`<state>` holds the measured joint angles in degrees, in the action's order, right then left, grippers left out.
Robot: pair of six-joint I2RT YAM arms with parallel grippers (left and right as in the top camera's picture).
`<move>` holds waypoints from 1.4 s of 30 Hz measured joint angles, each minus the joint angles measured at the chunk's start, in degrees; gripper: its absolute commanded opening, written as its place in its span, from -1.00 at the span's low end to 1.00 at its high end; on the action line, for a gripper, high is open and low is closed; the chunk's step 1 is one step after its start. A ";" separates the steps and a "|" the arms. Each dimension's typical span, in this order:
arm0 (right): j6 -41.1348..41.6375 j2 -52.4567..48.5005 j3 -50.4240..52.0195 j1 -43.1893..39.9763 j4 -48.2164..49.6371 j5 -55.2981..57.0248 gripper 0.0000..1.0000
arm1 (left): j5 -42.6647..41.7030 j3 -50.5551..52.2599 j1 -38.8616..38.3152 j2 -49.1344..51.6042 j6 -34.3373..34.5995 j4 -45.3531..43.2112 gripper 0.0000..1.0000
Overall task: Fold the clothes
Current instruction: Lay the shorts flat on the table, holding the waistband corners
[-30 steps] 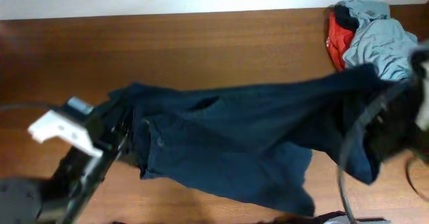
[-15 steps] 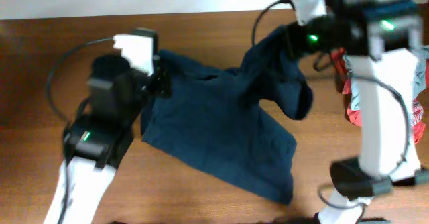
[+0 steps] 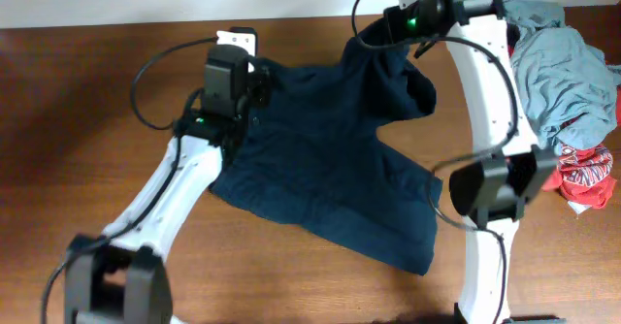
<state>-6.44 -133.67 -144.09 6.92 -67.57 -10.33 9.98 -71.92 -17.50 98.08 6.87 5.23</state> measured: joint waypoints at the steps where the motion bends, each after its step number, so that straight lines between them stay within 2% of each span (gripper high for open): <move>1: 0.02 -1.44 0.00 -0.37 1.25 0.00 -0.92 | 0.92 0.00 0.00 1.11 0.00 -1.33 -0.99; 8: -0.02 -8.44 0.00 -1.42 7.93 0.00 -0.92 | 7.39 -0.04 0.04 8.61 -0.17 -9.66 -0.99; 16: 0.00 -12.41 0.00 -1.29 12.44 -0.02 -0.92 | 8.94 -0.20 2.21 15.96 -0.24 -18.80 -0.98; 22: -0.02 -12.85 0.00 -0.81 11.74 -0.02 -0.92 | 8.92 -0.20 3.56 17.97 -0.24 -19.69 -0.99; 28: 1.16 -12.85 0.00 -1.11 4.98 -1.55 -0.92 | 8.70 -0.24 3.63 17.97 -0.37 -18.95 -0.99; 32: 1.77 -12.55 0.00 -2.29 0.46 -5.01 -0.92 | 6.58 -0.74 3.82 17.97 -0.74 -14.69 -0.99; 42: -0.48 -5.81 0.00 -4.17 -11.02 -8.68 -0.92 | 0.22 -9.53 4.00 13.88 -1.99 10.51 -0.99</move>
<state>-6.92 -139.48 -144.09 2.74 -78.59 -19.00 10.20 -81.45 -13.50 111.96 4.89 15.75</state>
